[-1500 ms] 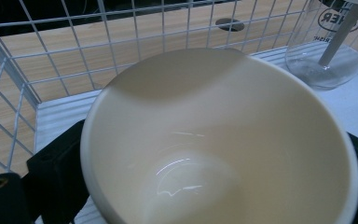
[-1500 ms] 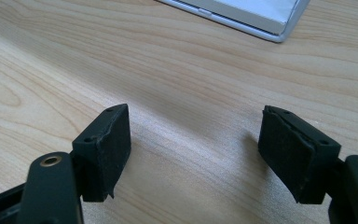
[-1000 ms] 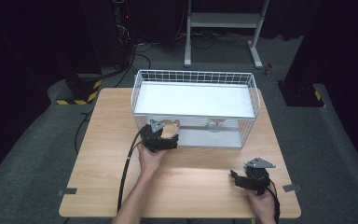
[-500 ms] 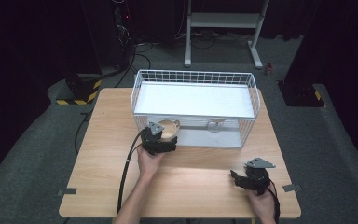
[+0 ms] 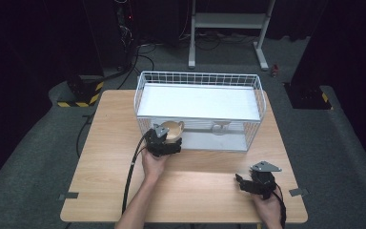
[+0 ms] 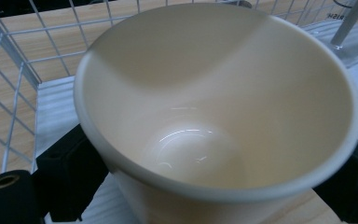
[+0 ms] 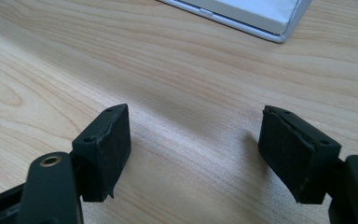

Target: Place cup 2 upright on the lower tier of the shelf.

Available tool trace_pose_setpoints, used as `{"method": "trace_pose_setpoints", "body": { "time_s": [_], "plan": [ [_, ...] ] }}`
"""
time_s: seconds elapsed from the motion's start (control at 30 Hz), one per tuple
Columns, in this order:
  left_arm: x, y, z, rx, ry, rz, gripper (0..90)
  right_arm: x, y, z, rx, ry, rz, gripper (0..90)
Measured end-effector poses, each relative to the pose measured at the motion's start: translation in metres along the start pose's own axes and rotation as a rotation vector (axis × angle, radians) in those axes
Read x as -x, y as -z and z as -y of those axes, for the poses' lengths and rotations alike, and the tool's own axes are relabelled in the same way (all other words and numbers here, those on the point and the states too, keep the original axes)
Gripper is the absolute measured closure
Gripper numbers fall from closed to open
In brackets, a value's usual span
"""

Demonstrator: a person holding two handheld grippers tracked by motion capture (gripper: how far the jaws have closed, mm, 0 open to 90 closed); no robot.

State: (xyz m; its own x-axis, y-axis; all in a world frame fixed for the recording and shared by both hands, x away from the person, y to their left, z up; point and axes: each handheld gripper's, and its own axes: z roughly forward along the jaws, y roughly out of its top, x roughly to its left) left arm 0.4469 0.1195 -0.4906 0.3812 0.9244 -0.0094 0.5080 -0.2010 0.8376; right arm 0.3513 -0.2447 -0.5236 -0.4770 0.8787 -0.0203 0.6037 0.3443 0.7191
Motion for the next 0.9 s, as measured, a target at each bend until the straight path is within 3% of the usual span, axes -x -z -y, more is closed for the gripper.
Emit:
{"method": "trace_pose_setpoints", "body": {
  "time_s": [0.13, 0.27, 0.33, 0.43, 0.53, 0.9],
  "plan": [
    [0.001, -0.008, -0.002, 0.009, -0.015, -0.006, 8.7, 0.000, 0.000, 0.000, 0.001, 0.005, -0.004, 25.1],
    [0.000, -0.011, -0.001, 0.005, 0.008, -0.003, 7.7, 0.000, 0.000, 0.000, 0.001, 0.004, -0.002, 25.1],
    [0.002, -0.010, -0.002, 0.010, 0.025, -0.003, 7.7, 0.000, 0.000, 0.000, 0.001, 0.004, -0.002, 25.1],
    [0.001, -0.008, -0.003, 0.008, 0.006, -0.013, 8.1, 0.000, 0.000, 0.000, 0.001, 0.003, -0.002, 25.1],
    [-0.001, -0.007, -0.003, -0.008, 0.025, -0.003, 8.0, 0.000, 0.000, 0.000, 0.001, 0.003, -0.002, 25.1],
    [-0.001, 0.003, 0.001, -0.045, 0.033, -0.001, 8.6, 0.000, 0.000, 0.000, 0.001, 0.002, 0.000, 25.0]
  ]
}}
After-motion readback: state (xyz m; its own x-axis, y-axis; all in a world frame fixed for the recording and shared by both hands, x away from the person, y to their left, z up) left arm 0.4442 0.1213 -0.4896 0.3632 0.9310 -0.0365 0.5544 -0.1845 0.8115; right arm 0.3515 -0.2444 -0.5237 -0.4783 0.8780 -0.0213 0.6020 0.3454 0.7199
